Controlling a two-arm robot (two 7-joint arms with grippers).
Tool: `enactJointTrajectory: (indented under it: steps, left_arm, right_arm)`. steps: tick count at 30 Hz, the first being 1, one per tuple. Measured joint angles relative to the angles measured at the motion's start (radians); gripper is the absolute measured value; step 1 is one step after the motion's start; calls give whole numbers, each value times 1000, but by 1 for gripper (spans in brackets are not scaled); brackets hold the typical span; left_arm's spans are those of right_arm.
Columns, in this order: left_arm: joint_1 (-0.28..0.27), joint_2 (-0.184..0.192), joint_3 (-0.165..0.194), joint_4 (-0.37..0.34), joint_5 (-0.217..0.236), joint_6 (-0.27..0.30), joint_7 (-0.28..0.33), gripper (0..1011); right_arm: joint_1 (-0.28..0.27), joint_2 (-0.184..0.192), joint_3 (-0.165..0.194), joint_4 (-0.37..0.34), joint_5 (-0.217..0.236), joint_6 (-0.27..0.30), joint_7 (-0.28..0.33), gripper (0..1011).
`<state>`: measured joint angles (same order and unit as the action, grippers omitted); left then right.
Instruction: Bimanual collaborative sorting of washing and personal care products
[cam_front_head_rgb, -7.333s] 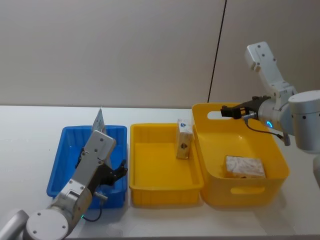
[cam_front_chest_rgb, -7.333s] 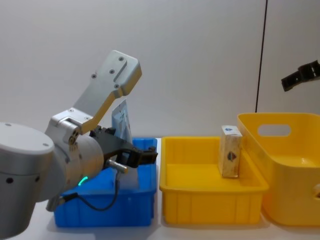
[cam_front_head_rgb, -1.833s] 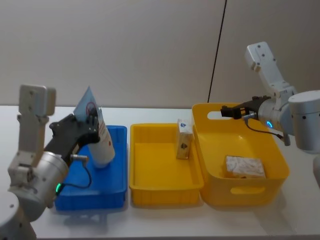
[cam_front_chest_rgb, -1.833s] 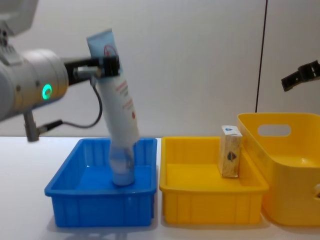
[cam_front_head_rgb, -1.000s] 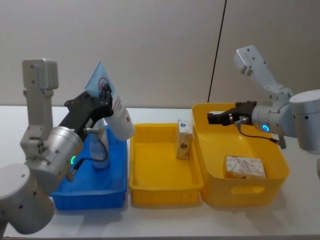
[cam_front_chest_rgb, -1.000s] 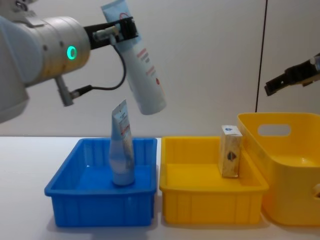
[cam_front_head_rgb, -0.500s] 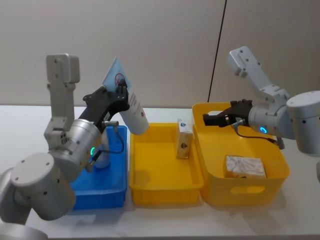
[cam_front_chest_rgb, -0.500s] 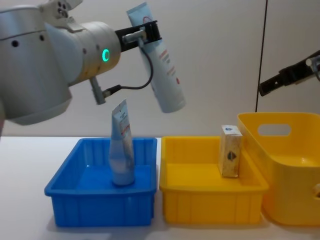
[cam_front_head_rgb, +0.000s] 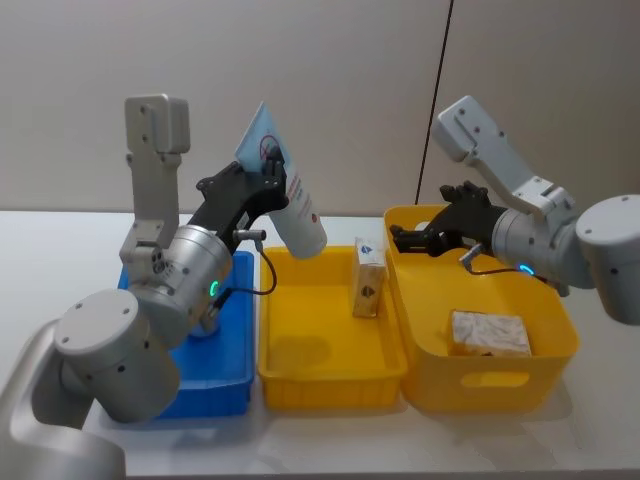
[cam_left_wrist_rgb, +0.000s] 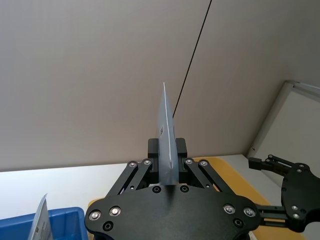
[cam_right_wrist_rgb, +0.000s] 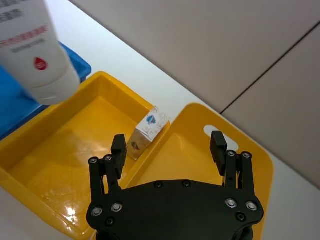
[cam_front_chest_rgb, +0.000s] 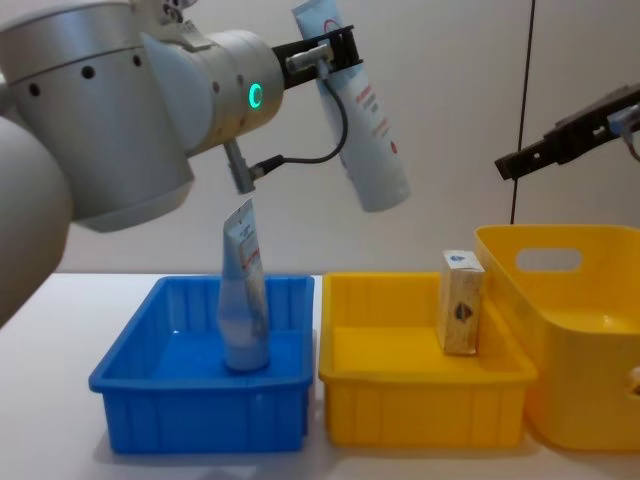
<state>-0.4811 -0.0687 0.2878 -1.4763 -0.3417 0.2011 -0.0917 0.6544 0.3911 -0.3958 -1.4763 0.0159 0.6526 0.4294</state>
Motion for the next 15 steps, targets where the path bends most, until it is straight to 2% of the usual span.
enactJointTrajectory:
  steps: [6,15]
  left_arm:
    - [-9,-10,10,13,1,-13,4,169]
    - [-16,-20,21,24,13,-28,10,170]
  right_arm:
    - [-7,32,-24,-16,-14,-80,39,1004]
    - [-13,93,-71,-39,-37,-231,117,1003]
